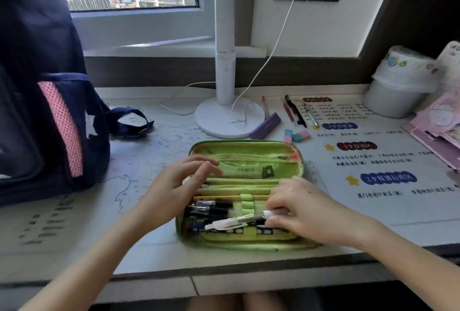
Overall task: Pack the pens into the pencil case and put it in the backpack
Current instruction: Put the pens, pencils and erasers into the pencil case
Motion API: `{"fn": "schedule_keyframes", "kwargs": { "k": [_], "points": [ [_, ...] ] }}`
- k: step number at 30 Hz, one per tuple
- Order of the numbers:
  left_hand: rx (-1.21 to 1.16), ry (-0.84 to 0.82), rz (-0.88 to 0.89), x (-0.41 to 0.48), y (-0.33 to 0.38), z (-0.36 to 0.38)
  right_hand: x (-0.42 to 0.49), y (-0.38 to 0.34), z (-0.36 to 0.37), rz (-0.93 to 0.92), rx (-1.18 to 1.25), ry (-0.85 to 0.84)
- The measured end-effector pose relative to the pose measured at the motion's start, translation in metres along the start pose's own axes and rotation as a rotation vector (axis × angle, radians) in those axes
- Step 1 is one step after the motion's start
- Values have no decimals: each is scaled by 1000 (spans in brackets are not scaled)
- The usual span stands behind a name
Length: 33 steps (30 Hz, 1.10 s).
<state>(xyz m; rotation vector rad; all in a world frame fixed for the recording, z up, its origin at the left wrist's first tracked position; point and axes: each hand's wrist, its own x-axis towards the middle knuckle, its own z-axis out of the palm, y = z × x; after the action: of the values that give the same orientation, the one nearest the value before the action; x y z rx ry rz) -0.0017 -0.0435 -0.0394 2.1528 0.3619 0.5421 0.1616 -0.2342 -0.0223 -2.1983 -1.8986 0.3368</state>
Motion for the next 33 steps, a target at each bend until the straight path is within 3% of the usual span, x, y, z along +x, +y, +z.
{"fn": "schedule_keyframes", "kwargs": {
  "k": [5,9,15,20,24,30,33],
  "points": [
    [-116,-6,-87,-37,-5,7,-2,-8,10,-106,-205,105],
    [-153,8,-97,-50,-5,13,-7,-18,21,-202,-318,281],
    [-185,26,-137,-55,-8,20,-5,-24,30,-235,-389,268],
    [-158,-30,-119,-57,-12,21,-4,-23,17,-121,-248,373],
    [-80,-17,-109,-59,-12,23,3,-22,31,-38,-278,414],
    [71,-21,-30,-68,-11,25,6,-22,41,-115,-193,386],
    [-22,5,-47,-66,-11,23,8,-23,44,-145,-202,379]
  ]
}}
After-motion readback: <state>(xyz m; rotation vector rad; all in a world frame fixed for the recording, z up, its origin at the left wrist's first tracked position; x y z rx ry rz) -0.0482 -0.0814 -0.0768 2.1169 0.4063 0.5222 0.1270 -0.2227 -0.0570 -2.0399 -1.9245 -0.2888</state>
